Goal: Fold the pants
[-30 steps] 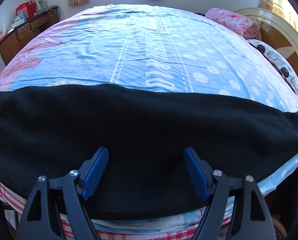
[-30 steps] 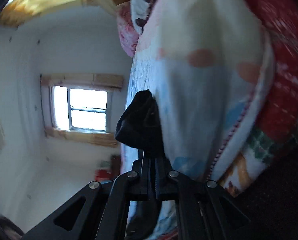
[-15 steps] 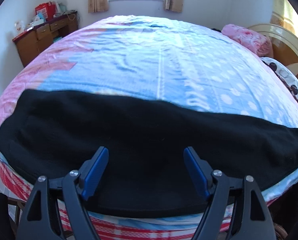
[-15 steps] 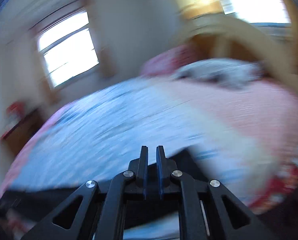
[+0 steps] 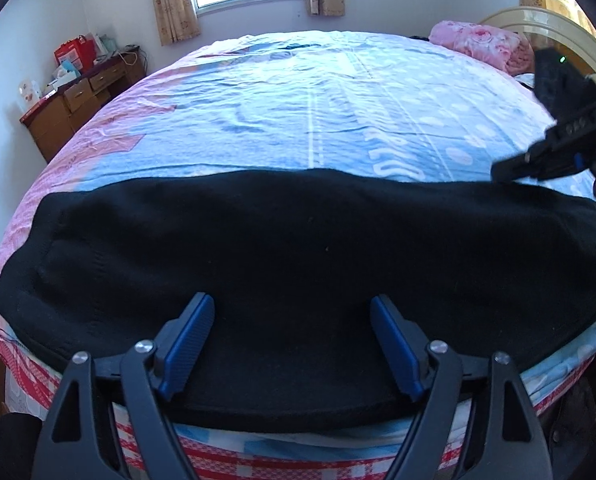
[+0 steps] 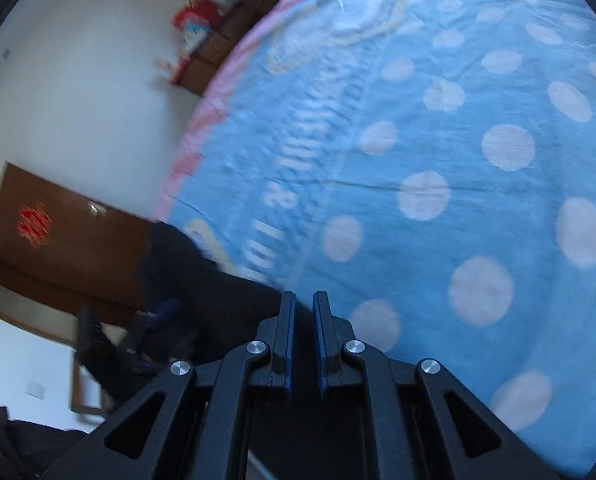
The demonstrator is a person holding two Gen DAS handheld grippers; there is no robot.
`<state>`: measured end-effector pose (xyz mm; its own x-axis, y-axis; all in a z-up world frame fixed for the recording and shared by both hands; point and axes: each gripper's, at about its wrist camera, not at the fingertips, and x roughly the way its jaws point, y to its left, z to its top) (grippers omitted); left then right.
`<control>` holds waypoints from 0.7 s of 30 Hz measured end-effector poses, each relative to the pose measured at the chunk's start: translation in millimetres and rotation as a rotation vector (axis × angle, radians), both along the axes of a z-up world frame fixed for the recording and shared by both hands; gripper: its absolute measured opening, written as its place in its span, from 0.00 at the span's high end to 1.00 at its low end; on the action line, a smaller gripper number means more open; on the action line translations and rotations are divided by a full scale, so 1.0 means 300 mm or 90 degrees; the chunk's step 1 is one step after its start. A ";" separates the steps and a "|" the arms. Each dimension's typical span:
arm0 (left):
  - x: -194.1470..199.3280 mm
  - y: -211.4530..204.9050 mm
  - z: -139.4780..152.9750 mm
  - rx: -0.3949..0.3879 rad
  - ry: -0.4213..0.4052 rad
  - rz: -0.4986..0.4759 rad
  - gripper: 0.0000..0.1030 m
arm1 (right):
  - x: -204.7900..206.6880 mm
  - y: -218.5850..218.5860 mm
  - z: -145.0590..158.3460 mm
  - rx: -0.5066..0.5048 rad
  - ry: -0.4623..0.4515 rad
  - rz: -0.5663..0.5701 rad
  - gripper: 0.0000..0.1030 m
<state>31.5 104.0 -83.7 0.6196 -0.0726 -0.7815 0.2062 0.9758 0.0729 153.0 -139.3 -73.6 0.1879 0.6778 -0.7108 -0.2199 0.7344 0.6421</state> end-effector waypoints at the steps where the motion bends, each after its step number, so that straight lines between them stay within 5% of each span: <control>1: 0.002 -0.004 -0.002 0.002 0.000 0.000 0.17 | -0.007 0.019 -0.027 -0.003 0.018 0.016 0.91; 4: 0.003 -0.012 -0.005 0.003 -0.003 0.003 0.15 | -0.024 0.035 -0.052 0.064 0.075 0.063 0.91; 9: -0.001 -0.016 -0.013 0.004 -0.009 0.002 0.13 | -0.194 0.142 0.019 0.124 0.044 0.180 0.91; 12: 0.003 -0.017 -0.012 0.001 -0.005 0.003 0.11 | -0.245 0.203 -0.002 0.003 0.012 0.174 0.91; 14: 0.003 -0.014 -0.010 -0.004 -0.005 0.003 0.11 | -0.224 0.186 0.046 0.037 -0.038 0.153 0.91; 16: 0.003 -0.011 -0.009 -0.010 -0.006 0.007 0.11 | -0.175 0.157 0.092 0.001 -0.094 0.125 0.89; 18: 0.000 -0.011 -0.008 -0.010 -0.006 0.008 0.11 | -0.117 0.124 0.098 -0.020 -0.108 0.109 0.73; 19: -0.003 -0.006 -0.005 -0.012 -0.006 0.007 0.11 | -0.082 0.107 0.078 -0.013 -0.094 0.103 0.57; 21: -0.007 0.005 0.003 -0.019 -0.008 0.011 0.14 | -0.028 0.094 0.028 -0.015 -0.063 0.093 0.52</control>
